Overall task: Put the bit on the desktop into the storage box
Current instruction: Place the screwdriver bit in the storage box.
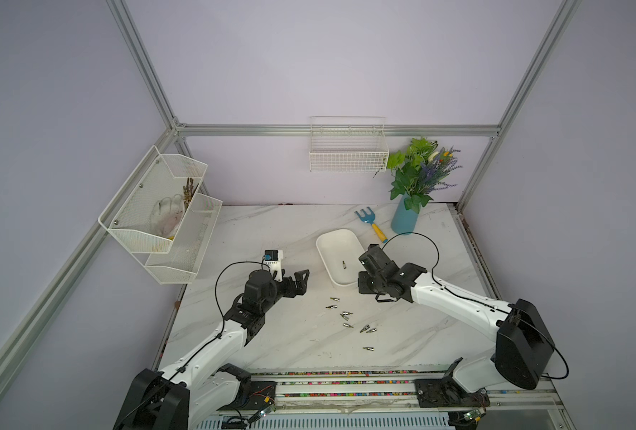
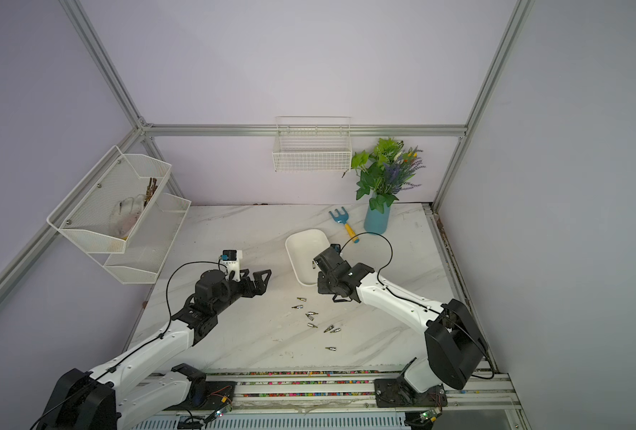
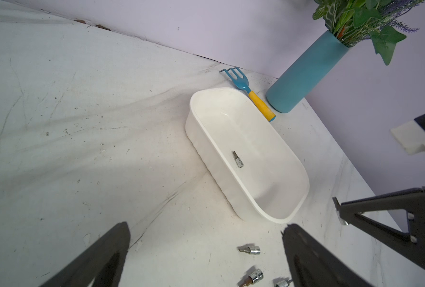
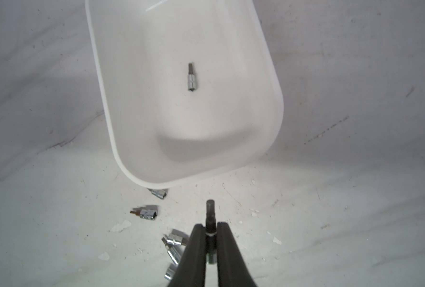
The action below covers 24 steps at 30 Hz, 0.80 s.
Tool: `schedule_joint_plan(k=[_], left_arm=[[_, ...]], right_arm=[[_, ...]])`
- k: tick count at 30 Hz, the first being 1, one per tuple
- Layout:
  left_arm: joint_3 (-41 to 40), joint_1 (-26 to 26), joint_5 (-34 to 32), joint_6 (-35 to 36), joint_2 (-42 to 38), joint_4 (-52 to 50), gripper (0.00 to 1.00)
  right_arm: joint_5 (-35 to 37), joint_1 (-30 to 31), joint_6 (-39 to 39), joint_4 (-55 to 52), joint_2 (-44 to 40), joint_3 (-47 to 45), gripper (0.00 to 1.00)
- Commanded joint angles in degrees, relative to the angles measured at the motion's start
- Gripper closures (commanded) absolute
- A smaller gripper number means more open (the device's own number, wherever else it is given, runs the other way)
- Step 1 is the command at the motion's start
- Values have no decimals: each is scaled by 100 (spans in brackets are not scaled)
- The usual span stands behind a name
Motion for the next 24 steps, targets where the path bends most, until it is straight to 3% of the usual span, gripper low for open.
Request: schedule_joint_plan(k=[1,13,24], left_arm=[[-66,-19,-58,71,-88,144,0],[-71,-22,-11,53,-105,167,0],[-40,-19,188,106,-46,211,0]], right_arm=[[219,-29,-214,322,532,492,86],[23,-239,-431,461,2348,2018,87],[-107,-310,-546,272,1697,1654,72]])
